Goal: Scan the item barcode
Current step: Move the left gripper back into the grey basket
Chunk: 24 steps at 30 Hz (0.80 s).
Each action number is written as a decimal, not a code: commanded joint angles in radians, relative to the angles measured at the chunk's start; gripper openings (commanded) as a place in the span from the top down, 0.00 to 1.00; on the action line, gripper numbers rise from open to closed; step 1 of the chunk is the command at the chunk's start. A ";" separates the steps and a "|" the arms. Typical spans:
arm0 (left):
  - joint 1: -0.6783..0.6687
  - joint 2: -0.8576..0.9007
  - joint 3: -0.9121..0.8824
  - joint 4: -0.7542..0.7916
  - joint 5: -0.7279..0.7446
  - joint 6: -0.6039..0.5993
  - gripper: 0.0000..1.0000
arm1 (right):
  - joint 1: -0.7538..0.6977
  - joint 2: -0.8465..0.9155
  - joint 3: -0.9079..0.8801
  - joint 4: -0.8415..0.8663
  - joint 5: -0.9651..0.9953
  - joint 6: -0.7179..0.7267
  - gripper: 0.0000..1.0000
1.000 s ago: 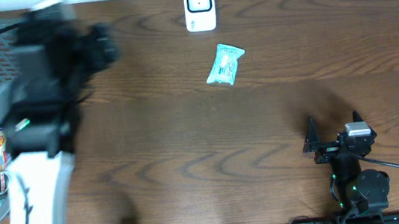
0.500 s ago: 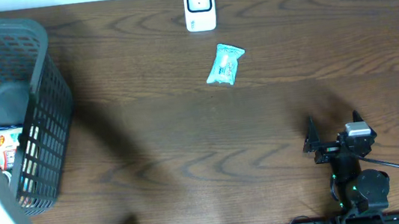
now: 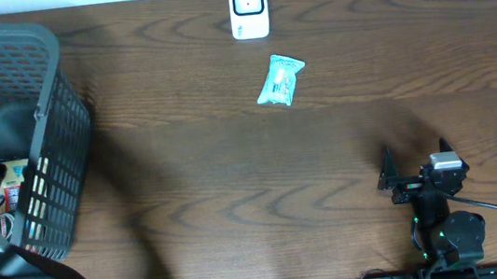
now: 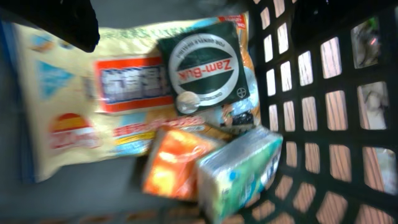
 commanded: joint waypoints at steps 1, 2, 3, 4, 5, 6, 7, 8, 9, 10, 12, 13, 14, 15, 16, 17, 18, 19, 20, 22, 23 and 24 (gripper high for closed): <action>0.018 0.060 -0.002 -0.019 -0.016 -0.047 0.02 | -0.008 -0.004 -0.002 -0.004 -0.002 0.010 0.01; 0.020 0.075 -0.003 -0.024 -0.016 -0.055 0.02 | -0.008 -0.004 -0.002 -0.004 -0.002 0.010 0.01; 0.020 0.088 -0.003 -0.028 -0.015 -0.062 0.02 | -0.008 -0.004 -0.002 -0.004 -0.002 0.010 0.01; 0.020 0.100 -0.003 -0.031 -0.015 -0.062 0.02 | -0.008 -0.004 -0.002 -0.004 -0.002 0.010 0.01; 0.020 0.111 -0.003 -0.032 -0.014 -0.068 0.02 | -0.008 -0.004 -0.002 -0.004 -0.002 0.010 0.01; 0.020 0.120 -0.003 -0.035 -0.014 -0.077 0.02 | -0.008 -0.004 -0.002 -0.004 -0.002 0.010 0.01; 0.020 0.128 -0.003 -0.038 -0.014 -0.086 0.02 | -0.008 -0.004 -0.002 -0.004 -0.002 0.010 0.01; 0.020 0.134 -0.005 -0.041 -0.012 -0.099 0.02 | -0.008 -0.004 -0.002 -0.004 -0.002 0.010 0.01; 0.020 0.138 -0.006 -0.046 -0.011 -0.119 0.02 | -0.008 -0.004 -0.002 -0.004 -0.002 0.010 0.01; 0.020 0.142 -0.007 -0.053 -0.009 -0.147 0.02 | -0.008 -0.004 -0.002 -0.004 -0.002 0.010 0.01; 0.020 0.143 -0.011 -0.060 0.004 -0.189 0.02 | -0.008 -0.004 -0.002 -0.004 -0.002 0.010 0.01; 0.020 0.143 -0.014 -0.060 0.016 -0.202 0.02 | -0.008 -0.004 -0.002 -0.004 -0.002 0.010 0.01; 0.020 0.143 -0.017 -0.059 0.022 -0.209 0.02 | -0.008 -0.004 -0.002 -0.004 -0.002 0.010 0.01; 0.020 0.143 -0.020 -0.059 0.022 -0.220 0.02 | -0.008 -0.004 -0.002 -0.004 -0.002 0.010 0.01; 0.020 0.143 -0.024 -0.053 0.021 -0.227 0.02 | -0.008 -0.004 -0.002 -0.004 -0.002 0.010 0.01; 0.020 0.143 -0.028 -0.047 0.021 -0.226 0.02 | -0.008 -0.004 -0.002 -0.004 -0.002 0.010 0.01; 0.020 0.143 -0.032 -0.040 0.021 -0.226 0.02 | -0.008 -0.004 -0.002 -0.004 -0.002 0.010 0.01; 0.020 0.143 -0.035 -0.032 0.021 -0.226 0.02 | -0.008 -0.004 -0.002 -0.004 -0.002 0.010 0.01; 0.020 0.143 -0.040 -0.024 0.021 -0.226 0.02 | -0.008 -0.004 -0.002 -0.004 -0.002 0.010 0.01; 0.020 0.143 -0.051 -0.005 0.021 -0.225 0.02 | -0.008 -0.004 -0.002 -0.004 -0.002 0.010 0.01; 0.020 0.143 -0.058 0.005 0.021 -0.225 0.02 | -0.008 -0.004 -0.002 -0.004 -0.002 0.010 0.01; 0.020 0.143 -0.062 0.013 0.021 -0.224 0.02 | -0.008 -0.004 -0.002 -0.004 -0.002 0.010 0.01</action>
